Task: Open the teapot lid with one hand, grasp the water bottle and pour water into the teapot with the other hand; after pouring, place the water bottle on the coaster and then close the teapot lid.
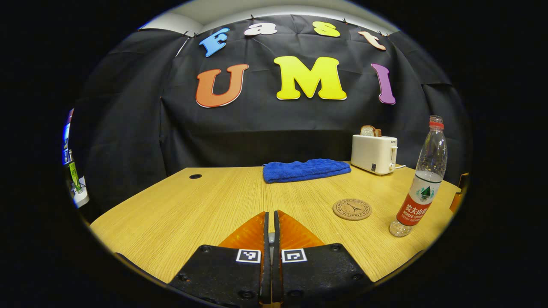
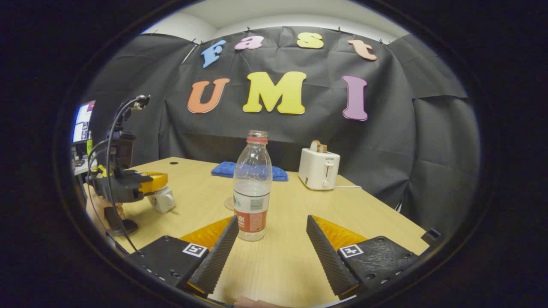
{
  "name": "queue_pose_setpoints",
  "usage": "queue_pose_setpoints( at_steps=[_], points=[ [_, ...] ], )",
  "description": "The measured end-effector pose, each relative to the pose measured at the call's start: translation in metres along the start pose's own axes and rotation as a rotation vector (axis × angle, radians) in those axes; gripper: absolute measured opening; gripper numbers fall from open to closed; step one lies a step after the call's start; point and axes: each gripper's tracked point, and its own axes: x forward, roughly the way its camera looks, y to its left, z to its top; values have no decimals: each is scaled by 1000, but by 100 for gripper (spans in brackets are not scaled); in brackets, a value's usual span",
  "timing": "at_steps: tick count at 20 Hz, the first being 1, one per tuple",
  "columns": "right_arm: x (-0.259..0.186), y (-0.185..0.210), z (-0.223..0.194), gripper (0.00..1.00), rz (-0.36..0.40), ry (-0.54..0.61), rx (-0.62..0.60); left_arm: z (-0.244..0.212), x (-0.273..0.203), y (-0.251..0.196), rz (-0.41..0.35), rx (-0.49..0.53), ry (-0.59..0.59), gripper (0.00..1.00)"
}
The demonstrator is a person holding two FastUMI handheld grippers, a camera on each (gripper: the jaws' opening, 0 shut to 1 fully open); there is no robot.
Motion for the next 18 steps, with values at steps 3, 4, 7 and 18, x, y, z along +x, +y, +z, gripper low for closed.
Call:
queue_pose_setpoints(
  at_steps=[3, 4, 7, 18],
  points=[
    [3, 3, -9, 98, -4, 16, -3, 8, -4, 5, -12, -33, -13, 3],
    [3, 4, -10, 96, -1, 22, 2, 13, -6, 7, -10, -37, -26, 3],
    [6, 14, -10, 96, 26, 22, 24, 24, -12, 12, -19, -55, -51, 3],
    [28, 20, 8, 98, 56, -10, 39, 58, -50, 15, -89, -185, -31, 3]
  ],
)
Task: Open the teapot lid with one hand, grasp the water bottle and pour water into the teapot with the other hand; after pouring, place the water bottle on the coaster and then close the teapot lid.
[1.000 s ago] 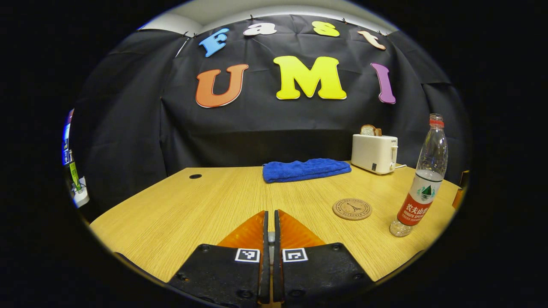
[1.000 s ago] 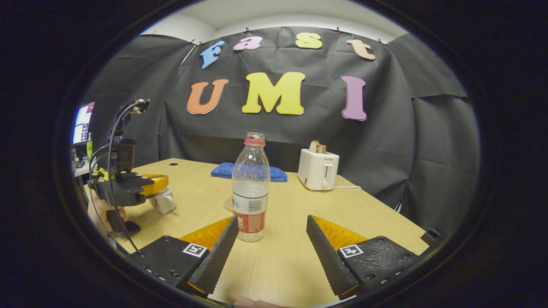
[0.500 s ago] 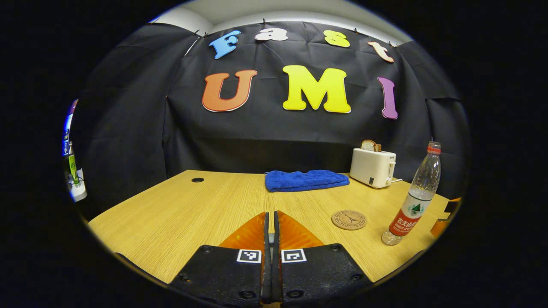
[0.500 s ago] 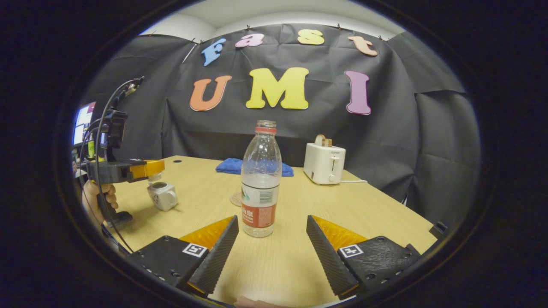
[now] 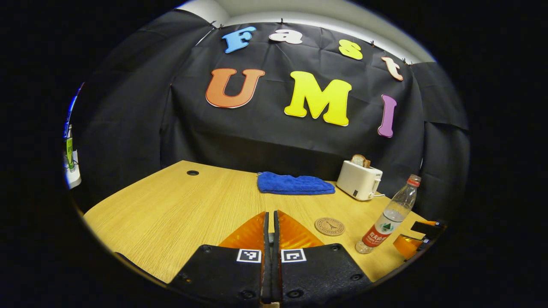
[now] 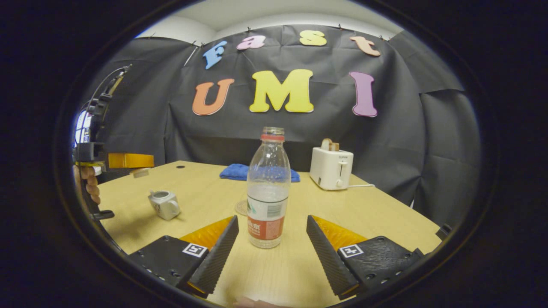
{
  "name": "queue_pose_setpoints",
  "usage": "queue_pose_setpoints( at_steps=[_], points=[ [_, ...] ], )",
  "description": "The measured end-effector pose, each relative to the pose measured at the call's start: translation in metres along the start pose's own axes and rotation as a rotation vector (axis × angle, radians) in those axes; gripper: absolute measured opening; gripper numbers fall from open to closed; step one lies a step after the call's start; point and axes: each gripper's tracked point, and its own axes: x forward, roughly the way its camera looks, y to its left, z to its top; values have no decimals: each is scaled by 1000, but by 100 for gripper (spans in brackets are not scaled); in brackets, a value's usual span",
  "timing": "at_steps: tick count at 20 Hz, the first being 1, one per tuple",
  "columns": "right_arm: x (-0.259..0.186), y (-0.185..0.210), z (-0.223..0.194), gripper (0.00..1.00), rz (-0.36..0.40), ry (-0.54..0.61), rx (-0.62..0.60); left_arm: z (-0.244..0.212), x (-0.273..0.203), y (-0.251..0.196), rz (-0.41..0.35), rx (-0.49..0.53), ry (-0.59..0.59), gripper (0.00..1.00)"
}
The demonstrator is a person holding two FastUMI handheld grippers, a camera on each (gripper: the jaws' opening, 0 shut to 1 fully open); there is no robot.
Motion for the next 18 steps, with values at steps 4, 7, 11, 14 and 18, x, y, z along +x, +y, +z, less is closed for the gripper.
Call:
queue_pose_setpoints(
  at_steps=[4, 7, 11, 14, 18],
  points=[
    [12, -2, 4, 96, 23, 1, 35, 10, -8, -10, -16, 15, -22, 3],
    [23, 0, 4, 96, 27, 10, 41, 9, -11, -13, -14, 17, -9, 3],
    [41, 5, 8, 98, 19, 1, 36, 13, -19, -18, -49, -38, 0, 3],
    [57, 12, 9, 96, 28, 12, 46, 19, -24, -16, -55, -60, -11, 3],
    [72, 11, 3, 98, 17, 38, 54, 19, -24, -14, -64, -62, -12, 3]
  ],
)
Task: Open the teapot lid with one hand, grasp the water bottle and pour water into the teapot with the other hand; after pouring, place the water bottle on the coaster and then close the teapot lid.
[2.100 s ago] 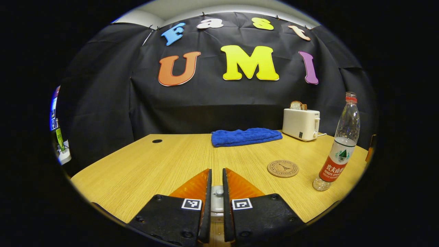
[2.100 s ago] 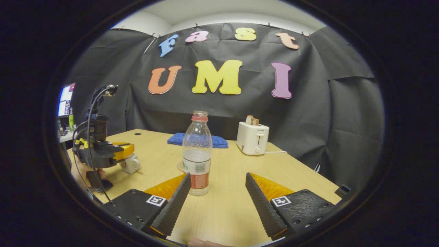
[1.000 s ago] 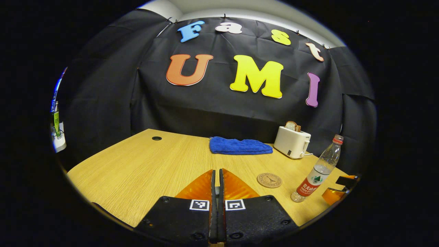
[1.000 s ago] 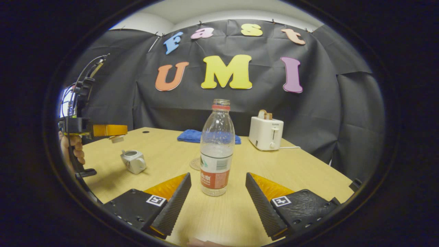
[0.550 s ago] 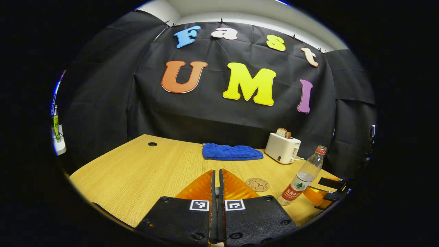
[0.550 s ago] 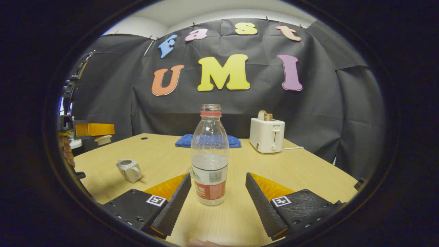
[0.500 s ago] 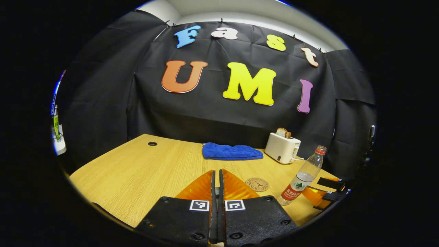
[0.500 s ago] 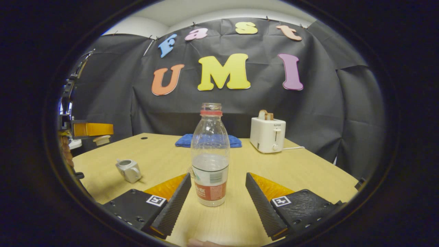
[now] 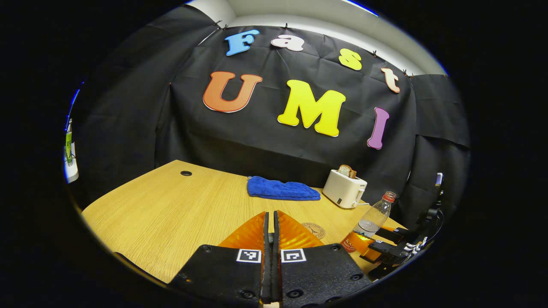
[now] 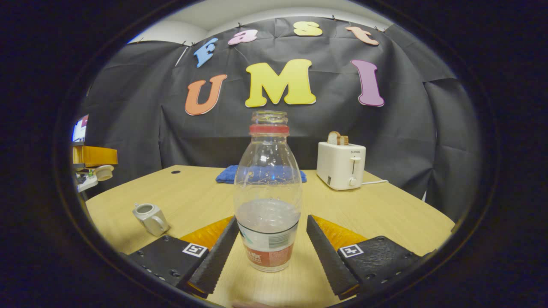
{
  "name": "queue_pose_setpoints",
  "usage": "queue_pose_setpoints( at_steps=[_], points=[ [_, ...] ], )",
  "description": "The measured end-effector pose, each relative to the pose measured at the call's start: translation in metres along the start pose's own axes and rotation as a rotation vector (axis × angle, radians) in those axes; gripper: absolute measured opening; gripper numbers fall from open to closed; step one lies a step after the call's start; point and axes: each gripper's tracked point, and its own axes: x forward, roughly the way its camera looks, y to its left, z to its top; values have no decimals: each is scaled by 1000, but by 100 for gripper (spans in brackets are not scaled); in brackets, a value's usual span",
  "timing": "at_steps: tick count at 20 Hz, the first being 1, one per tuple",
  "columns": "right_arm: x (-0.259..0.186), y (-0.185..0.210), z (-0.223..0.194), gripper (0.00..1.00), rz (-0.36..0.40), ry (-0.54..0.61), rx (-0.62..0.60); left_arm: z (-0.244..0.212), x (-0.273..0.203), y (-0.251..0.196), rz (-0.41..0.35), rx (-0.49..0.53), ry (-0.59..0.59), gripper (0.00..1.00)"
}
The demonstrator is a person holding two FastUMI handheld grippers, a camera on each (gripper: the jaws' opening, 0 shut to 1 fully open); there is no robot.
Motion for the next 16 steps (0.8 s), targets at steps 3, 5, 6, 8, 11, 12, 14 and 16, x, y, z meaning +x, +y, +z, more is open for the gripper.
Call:
queue_pose_setpoints(
  at_steps=[3, 5, 6, 8, 11, 12, 14, 16],
  points=[
    [5, -2, 3, 94, -11, -5, 1, -1, -3, -1, -14, 3, 5, 3],
    [4, 0, 4, 85, -15, -5, -5, 1, -5, -1, -17, 12, 0, 3],
    [4, -1, 5, 81, -24, -8, -10, 1, -5, -2, -18, 27, -1, 3],
    [2, -2, 7, 76, -36, -25, -23, 1, -4, 0, 2, 68, -2, 3],
    [-3, 2, 11, 73, -32, -25, -46, 1, -5, 2, 19, 116, -5, 3],
    [-6, 2, 13, 73, -33, -24, -67, 2, -6, 2, 21, 125, -6, 2],
    [-11, 3, 22, 73, -39, -39, -117, 2, -5, 7, 37, 146, -5, 3],
    [-13, 4, 28, 73, -56, -41, -181, 2, -6, 7, 40, 167, -3, 3]
  ],
)
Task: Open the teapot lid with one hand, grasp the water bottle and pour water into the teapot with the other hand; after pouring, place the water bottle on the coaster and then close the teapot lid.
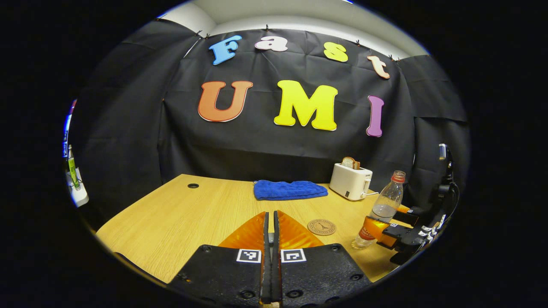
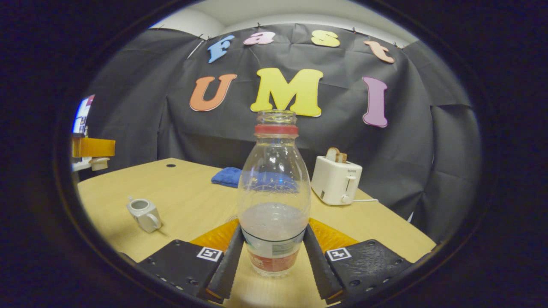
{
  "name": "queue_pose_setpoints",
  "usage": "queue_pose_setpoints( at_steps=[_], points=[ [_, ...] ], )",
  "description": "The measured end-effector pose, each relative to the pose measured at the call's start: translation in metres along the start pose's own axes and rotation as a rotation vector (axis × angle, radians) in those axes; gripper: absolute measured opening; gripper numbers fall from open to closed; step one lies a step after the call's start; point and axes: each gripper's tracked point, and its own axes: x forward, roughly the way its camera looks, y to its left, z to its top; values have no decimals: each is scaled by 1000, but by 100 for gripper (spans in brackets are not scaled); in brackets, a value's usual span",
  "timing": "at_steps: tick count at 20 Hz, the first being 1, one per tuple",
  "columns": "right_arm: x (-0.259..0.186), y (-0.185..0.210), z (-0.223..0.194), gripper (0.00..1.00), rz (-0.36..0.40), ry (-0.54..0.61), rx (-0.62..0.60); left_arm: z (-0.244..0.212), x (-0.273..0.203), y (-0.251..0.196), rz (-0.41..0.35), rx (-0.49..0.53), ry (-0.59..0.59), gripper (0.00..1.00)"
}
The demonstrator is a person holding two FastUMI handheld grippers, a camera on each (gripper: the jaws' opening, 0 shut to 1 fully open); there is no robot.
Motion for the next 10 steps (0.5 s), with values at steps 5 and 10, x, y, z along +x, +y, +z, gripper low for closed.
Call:
queue_pose_setpoints(
  at_steps=[5, 10],
  points=[
    [2, 8, 7, 74, -51, 22, -211, 4, -6, 5, 7, 51, 1, 3],
    [14, 22, 1, 74, -101, 59, -385, 10, -14, 10, 14, 77, -2, 3]
  ],
)
